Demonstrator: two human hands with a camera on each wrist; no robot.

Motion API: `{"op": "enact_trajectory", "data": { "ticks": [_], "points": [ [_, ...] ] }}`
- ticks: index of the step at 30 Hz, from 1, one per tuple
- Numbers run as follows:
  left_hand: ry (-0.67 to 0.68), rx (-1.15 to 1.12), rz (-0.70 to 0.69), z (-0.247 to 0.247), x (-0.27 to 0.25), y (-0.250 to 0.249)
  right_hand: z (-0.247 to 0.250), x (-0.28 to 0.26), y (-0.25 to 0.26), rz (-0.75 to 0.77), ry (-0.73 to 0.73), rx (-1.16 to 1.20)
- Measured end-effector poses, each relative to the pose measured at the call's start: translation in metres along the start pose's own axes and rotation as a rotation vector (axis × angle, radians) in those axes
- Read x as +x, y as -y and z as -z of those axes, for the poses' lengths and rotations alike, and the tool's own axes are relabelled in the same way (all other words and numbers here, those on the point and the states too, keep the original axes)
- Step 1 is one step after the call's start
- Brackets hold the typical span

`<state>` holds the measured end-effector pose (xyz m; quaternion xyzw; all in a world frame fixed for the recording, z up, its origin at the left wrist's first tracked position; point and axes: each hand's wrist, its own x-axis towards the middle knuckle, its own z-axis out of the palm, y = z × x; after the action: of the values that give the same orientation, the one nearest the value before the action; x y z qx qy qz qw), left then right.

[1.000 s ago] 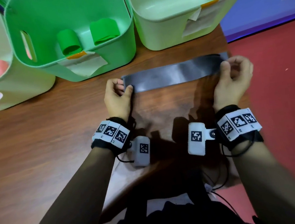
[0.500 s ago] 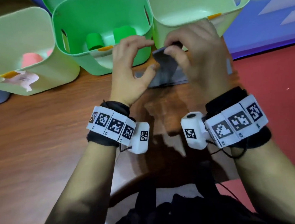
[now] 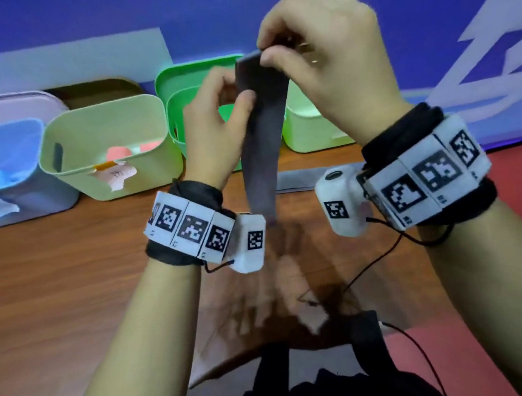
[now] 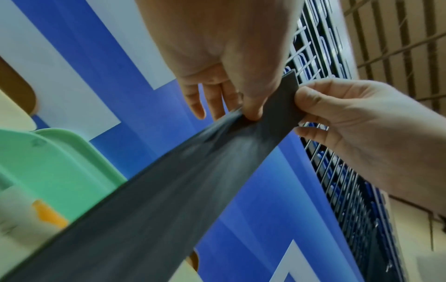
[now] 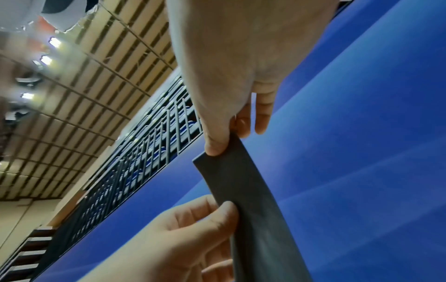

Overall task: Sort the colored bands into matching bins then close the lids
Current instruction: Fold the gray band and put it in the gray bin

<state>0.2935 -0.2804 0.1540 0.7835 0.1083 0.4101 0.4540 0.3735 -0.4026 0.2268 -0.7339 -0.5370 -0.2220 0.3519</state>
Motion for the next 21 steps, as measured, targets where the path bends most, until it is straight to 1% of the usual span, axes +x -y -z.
{"op": "enact_trajectory", "data": {
  "ticks": [3,6,10,14,18,21],
  "points": [
    [0.008,-0.058,0.002,0.018,0.015,-0.017,0.011,0.018,0.021,0.033,0.036,-0.076],
    [0.074,-0.068,0.024,0.038,0.029,-0.03,0.02,0.037,0.039,0.049,0.089,-0.164],
    [0.153,-0.061,0.044,0.056,0.049,-0.039,0.026,0.064,0.058,0.027,0.114,-0.187],
    [0.287,-0.085,0.07,0.067,0.068,-0.047,0.024,0.091,0.063,-0.065,0.084,-0.078],
    [0.325,-0.118,0.122,0.086,0.088,-0.056,0.03,0.114,0.067,-0.188,0.064,0.031],
    [0.364,-0.156,0.144,0.098,0.098,-0.067,0.037,0.132,0.071,-0.217,0.072,0.017]
  ]
}}
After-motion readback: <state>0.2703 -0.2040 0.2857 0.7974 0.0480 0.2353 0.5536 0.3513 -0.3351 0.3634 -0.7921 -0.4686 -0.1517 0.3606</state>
